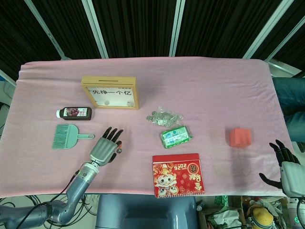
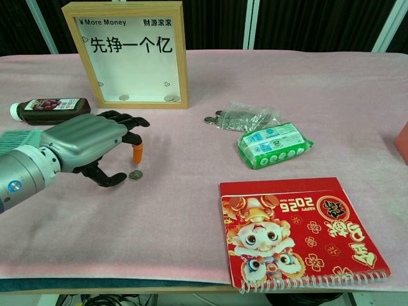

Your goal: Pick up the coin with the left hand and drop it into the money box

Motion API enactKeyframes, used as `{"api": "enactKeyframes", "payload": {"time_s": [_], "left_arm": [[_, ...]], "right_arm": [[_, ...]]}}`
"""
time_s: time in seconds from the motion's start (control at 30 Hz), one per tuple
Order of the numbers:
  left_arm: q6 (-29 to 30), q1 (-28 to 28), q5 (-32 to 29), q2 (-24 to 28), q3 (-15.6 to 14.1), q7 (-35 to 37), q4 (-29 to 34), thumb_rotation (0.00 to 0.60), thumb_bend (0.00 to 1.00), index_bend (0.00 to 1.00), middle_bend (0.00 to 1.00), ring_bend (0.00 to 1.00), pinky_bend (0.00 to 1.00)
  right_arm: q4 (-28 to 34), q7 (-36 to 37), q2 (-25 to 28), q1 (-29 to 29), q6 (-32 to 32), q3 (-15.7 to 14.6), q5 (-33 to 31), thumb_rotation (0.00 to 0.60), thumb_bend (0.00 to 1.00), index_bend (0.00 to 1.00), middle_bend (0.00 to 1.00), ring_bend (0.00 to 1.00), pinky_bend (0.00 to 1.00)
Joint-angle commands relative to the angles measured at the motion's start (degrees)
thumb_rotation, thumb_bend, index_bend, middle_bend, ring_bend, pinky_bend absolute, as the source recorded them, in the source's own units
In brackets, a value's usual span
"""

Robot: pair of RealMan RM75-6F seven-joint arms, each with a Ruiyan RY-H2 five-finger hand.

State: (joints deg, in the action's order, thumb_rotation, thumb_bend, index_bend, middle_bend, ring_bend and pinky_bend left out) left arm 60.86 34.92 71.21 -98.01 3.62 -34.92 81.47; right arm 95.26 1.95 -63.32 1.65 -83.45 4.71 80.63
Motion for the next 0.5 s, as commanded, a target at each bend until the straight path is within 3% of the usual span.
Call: {"api": "enactKeyframes", "payload": {"time_s": [0.03, 0.5], "left_arm": [[-0.1, -0.1, -0.1, 0.1, -0.3, -0.3, 0.0, 0.6, 0.36, 0.41, 0.05, 0.0, 0.01], [0.3, -0.1, -0.3, -0.1, -0.3, -1.5, 0.4, 0.6, 0.36, 0.42, 0.05, 0.0, 0.01]], "right_arm": [[-0.1, 0.2, 0.1, -0.2, -0.2, -0.1, 0.0, 0.6, 0.08, 0.14, 0.02, 0.1, 0.2], [-0.2, 0.9, 0.4, -0.2, 0.0, -0.1, 0.1, 0.6, 0.08, 0.14, 0.02, 0.1, 0.2]]}}
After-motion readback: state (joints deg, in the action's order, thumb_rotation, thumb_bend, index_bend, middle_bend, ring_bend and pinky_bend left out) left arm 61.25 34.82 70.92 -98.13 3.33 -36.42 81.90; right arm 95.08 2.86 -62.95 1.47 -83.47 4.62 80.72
